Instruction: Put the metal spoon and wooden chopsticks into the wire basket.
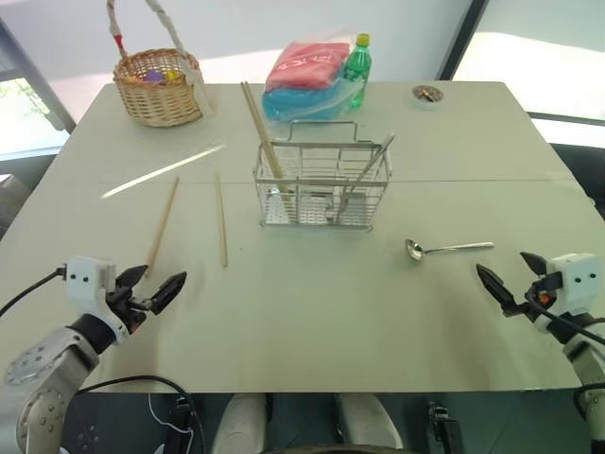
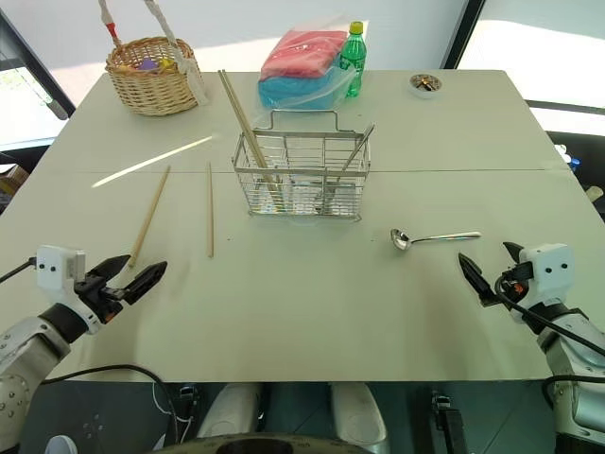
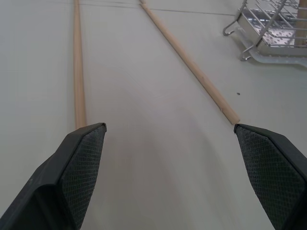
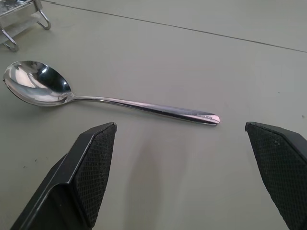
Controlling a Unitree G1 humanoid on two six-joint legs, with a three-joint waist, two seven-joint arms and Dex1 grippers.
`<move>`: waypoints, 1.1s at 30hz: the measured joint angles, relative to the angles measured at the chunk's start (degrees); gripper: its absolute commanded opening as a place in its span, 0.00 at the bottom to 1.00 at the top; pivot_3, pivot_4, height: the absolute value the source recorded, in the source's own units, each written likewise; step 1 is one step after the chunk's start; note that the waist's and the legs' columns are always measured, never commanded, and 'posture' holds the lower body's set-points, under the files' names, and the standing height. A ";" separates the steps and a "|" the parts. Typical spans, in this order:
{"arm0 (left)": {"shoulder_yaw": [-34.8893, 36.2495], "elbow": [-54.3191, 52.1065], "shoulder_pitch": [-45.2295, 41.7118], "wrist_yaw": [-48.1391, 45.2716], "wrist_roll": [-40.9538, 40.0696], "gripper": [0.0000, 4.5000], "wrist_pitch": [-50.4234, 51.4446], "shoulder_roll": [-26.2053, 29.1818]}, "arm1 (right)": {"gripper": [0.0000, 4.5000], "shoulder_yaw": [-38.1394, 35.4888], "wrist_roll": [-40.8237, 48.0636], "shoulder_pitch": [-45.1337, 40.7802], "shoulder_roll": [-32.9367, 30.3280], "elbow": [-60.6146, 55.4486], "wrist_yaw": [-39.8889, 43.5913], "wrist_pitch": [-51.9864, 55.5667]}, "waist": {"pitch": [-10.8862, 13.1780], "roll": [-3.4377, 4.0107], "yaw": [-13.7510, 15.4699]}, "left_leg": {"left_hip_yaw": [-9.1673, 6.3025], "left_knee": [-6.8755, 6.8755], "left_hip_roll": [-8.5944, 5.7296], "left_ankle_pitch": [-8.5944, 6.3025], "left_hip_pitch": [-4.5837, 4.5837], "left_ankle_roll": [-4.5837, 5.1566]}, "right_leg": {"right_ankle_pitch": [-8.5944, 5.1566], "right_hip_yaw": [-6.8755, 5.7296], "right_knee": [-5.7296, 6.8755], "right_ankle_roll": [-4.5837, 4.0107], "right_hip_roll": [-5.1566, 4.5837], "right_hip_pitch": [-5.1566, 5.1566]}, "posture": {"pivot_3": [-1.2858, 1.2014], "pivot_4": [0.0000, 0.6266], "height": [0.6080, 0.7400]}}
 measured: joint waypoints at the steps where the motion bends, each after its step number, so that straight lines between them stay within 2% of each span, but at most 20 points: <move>1: -0.04 0.00 -0.21 -0.03 0.08 1.00 -0.25 0.00 | 0.99 0.01 0.00 0.01 0.02 -0.16 -0.08 0.04 | 0.00 0.00 0.00 | 0.00 0.00 0.00 0.00 0.00 0.00 | 0.00 0.00 0.00 0.00 0.01 0.00 | 0.52 0.24 1.00; 29: -2.12 1.44 -3.78 1.33 3.19 1.00 0.88 1.87 | 0.99 0.12 -0.04 -0.40 0.23 -0.87 -1.62 1.26 | 0.00 0.00 -0.02 | 0.01 0.00 0.00 0.00 0.00 0.00 | 0.00 0.00 0.00 0.01 0.00 0.00 | 0.52 0.24 1.00; 33: -2.79 1.44 -5.34 1.37 3.12 1.00 0.99 1.86 | 0.99 0.12 -0.16 -2.32 -1.33 -0.18 -1.03 1.25 | 0.00 0.00 -0.06 | 0.01 0.00 0.00 0.00 0.00 0.00 | 0.01 0.00 0.00 0.01 0.01 0.00 | 0.52 0.24 1.00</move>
